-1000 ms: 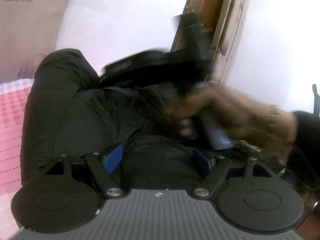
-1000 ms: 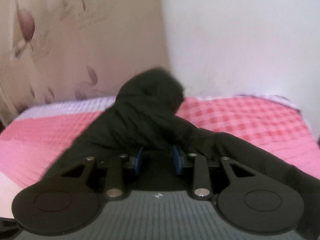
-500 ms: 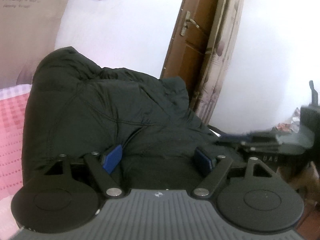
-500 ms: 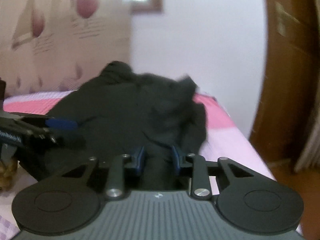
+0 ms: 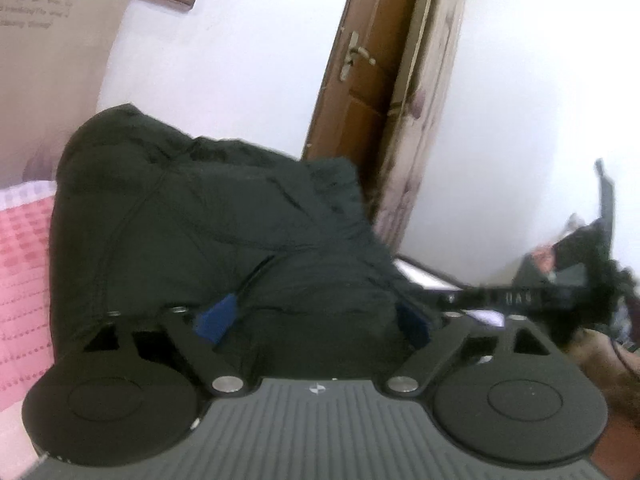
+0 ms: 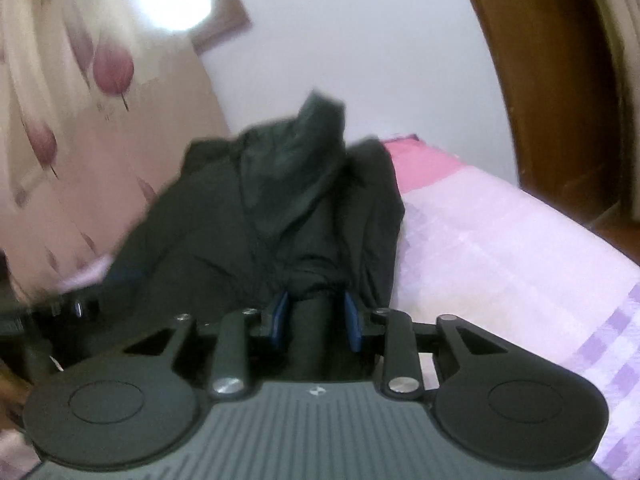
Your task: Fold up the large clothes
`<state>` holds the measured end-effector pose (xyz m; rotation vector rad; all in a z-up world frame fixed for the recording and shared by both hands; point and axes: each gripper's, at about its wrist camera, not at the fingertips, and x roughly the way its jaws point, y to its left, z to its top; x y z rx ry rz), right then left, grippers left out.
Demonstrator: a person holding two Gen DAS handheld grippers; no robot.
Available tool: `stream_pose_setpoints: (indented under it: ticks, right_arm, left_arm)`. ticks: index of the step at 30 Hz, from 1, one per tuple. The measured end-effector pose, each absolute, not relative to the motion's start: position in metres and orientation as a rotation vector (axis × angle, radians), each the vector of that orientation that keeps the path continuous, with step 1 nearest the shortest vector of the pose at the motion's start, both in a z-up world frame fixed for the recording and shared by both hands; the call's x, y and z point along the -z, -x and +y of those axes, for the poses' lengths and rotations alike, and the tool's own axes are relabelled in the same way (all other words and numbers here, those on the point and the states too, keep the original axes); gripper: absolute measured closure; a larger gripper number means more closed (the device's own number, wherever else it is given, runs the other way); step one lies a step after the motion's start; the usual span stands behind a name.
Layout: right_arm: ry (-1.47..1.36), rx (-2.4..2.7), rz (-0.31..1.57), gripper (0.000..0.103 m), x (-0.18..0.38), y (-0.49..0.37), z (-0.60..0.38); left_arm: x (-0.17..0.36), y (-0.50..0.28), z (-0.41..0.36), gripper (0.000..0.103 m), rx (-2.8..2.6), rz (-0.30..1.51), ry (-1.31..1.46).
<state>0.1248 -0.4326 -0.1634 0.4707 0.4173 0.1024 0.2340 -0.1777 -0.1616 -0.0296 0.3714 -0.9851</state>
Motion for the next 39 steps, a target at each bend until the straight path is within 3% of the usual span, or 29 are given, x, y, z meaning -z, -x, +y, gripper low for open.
stream_pose_setpoints:
  ticks: [1, 2, 3, 7, 19, 24, 26, 29, 32, 39]
  right_arm:
    - [-0.495, -0.103, 0.403, 0.041, 0.157, -0.123, -0.44]
    - [-0.52, -0.094, 0.381, 0.01, 0.151, -0.12, -0.448]
    - [-0.552, -0.096, 0.355, 0.003, 0.145, -0.118, -0.459]
    - [-0.65, -0.173, 0.405, 0.002, 0.142, -0.137, -0.493]
    - [-0.623, -0.381, 0.624, 0.0, 0.173, -0.218, -0.464]
    - [-0.675, -0.432, 0.606, 0.002, 0.18, -0.231, -0.463]
    - [-0.668, -0.433, 0.611, 0.022, 0.18, -0.233, -0.46]
    - [-0.7, -0.435, 0.61, 0.037, 0.181, -0.233, -0.453]
    - [-0.723, -0.423, 0.583, 0.051, 0.176, -0.23, -0.45]
    - [-0.738, -0.441, 0.537, 0.062, 0.161, -0.222, -0.425]
  left_arm:
    - [0.156, -0.233, -0.173, 0.003, 0.985, 0.369, 0.07]
    - [0.149, -0.231, -0.166, 0.002, 0.982, 0.352, 0.119]
    - [0.141, -0.23, -0.159, 0.001, 0.986, 0.334, 0.153]
    - [0.117, -0.242, -0.132, 0.0, 0.965, 0.294, 0.222]
    - [0.172, -0.368, -0.086, 0.0, 0.91, 0.753, 0.503]
    - [0.196, -0.386, -0.102, 0.0, 0.966, 0.823, 0.496]
    - [0.197, -0.38, -0.111, 0.0, 0.978, 0.795, 0.42]
    - [0.199, -0.369, -0.116, 0.002, 0.963, 0.751, 0.382]
    - [0.19, -0.355, -0.112, 0.013, 0.937, 0.684, 0.355]
    - [0.166, -0.321, -0.083, 0.016, 0.874, 0.605, 0.318]
